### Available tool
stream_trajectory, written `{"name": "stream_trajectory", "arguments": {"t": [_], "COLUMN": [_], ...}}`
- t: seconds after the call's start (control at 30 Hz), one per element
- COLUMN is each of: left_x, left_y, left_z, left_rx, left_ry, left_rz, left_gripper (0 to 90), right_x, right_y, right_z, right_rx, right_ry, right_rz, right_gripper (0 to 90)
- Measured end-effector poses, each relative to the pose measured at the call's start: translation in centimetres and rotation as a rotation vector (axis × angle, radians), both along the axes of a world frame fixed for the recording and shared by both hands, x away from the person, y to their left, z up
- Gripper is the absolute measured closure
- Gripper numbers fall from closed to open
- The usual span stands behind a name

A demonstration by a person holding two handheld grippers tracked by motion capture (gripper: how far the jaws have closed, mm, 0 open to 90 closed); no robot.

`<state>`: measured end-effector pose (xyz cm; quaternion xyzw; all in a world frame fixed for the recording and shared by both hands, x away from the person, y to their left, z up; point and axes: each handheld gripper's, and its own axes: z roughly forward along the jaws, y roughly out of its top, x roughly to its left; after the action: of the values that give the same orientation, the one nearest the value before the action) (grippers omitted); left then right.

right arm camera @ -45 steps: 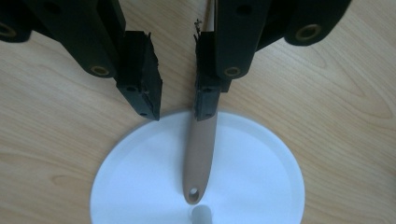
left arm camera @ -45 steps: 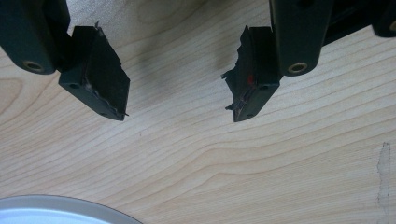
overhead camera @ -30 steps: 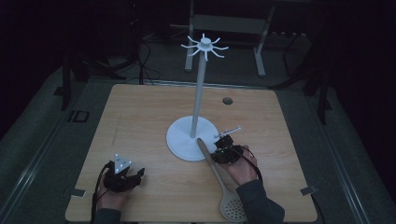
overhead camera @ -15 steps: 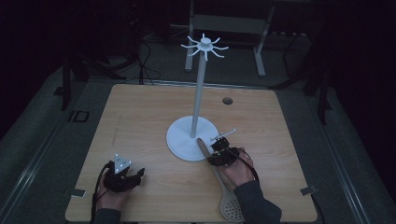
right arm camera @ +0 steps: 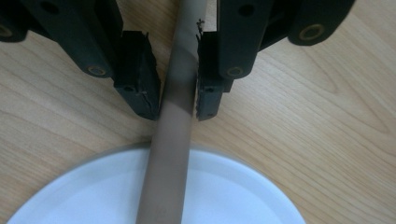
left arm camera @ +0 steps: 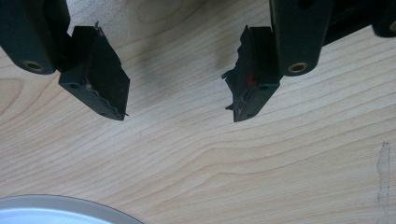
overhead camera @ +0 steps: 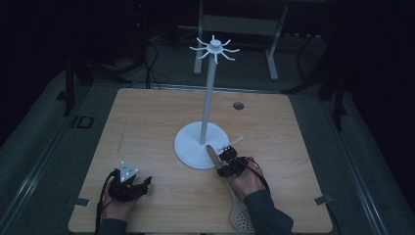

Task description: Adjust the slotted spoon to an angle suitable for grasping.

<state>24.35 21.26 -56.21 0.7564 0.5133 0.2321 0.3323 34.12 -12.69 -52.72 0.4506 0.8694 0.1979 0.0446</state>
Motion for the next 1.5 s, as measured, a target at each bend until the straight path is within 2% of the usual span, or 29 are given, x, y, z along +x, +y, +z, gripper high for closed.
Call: {"name": "stream_trajectory", "arguments": {"t": [0.53, 0.83, 1.1, 1.5], "left_x": [0.0, 0.0, 0.1, 0.0], "left_y": [0.0, 0.0, 0.0, 0.1], "left_z": [0.0, 0.0, 0.0, 0.0], "left_rx": [0.002, 0.0, 0.0, 0.001], "left_ry": [0.0, -0.001, 0.0, -0.001], "left_rz": [-0.001, 0.0, 0.001, 0.002], "left_gripper": [37.5, 37.5, 37.5, 37.5], "right_x": [0.9, 1.0, 0.8, 0.1], "right_y": [1.0, 1.2, 1.0, 0.5], "right_z": [-0.6, -0.7, -0.6, 0.3], "right_rx": [-0.06, -0.068, -0.044, -0.01], "right_ry": [0.036, 0.045, 0.04, -0.011], "right_rz": [0.013, -0.003, -0.021, -0.033], "right_gripper": [69.6, 71.5, 72.3, 72.7]}}
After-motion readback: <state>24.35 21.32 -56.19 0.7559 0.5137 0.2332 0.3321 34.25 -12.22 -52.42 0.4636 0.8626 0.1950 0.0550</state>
